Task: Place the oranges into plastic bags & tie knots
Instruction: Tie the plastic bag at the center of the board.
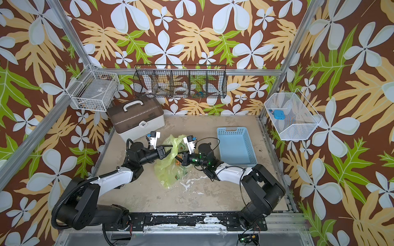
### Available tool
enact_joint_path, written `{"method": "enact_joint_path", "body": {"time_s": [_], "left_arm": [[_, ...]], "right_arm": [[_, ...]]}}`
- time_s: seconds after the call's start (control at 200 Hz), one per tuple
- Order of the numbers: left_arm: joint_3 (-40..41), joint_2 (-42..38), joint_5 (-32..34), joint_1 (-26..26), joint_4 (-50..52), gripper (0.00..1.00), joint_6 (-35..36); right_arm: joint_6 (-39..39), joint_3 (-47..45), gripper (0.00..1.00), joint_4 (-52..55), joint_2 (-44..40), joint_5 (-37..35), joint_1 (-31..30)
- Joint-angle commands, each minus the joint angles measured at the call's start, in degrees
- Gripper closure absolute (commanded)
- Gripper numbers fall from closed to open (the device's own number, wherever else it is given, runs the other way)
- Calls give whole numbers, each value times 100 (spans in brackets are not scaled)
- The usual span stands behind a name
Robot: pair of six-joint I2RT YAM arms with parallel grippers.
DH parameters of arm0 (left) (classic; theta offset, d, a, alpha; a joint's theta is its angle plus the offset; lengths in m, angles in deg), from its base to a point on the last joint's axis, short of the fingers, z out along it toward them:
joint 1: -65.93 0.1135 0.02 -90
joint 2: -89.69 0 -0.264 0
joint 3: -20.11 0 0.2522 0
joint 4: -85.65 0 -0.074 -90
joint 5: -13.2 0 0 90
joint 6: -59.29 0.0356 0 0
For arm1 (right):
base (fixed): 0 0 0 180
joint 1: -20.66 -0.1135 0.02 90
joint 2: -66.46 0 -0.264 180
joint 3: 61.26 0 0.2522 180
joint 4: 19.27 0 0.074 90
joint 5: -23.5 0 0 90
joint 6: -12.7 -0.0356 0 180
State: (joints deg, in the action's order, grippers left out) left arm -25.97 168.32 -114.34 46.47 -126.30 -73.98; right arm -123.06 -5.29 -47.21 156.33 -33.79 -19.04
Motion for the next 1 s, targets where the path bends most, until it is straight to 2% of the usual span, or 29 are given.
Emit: {"method": "enact_joint_path", "body": {"time_s": [0.0,0.255,0.41,0.525,0.596,0.766,0.831,0.921,0.966,0.996], "left_arm": [[-87,-111,-46,114,-295,100,-226],[-249,-361,-330,242,-274,100,-396],[49,-569,-114,358,-11,100,-190],[162,-618,-380,540,-255,100,-308],[261,-575,-711,533,-1014,100,-642],[415,-564,-737,558,-1899,100,-1004],[527,-459,-946,558,-2871,100,-1426],[580,-88,-1292,569,-4540,100,-2395],[594,125,-1326,574,-5399,100,-2894],[586,233,-1254,605,-5572,100,-3068]], "right_arm": [[326,-113,100,640,-109,-261,60],[146,-408,100,748,-148,-534,208],[138,-549,100,993,-377,-848,315],[52,-770,100,1147,-572,-1011,494],[70,-786,100,1180,-560,-969,540],[52,-794,100,1172,-496,-1025,543],[41,-811,100,1132,-496,-994,535],[25,-772,100,1190,-494,-1012,543],[53,-753,100,1251,-512,-1092,544],[66,-741,100,1292,-518,-1123,543]]}}
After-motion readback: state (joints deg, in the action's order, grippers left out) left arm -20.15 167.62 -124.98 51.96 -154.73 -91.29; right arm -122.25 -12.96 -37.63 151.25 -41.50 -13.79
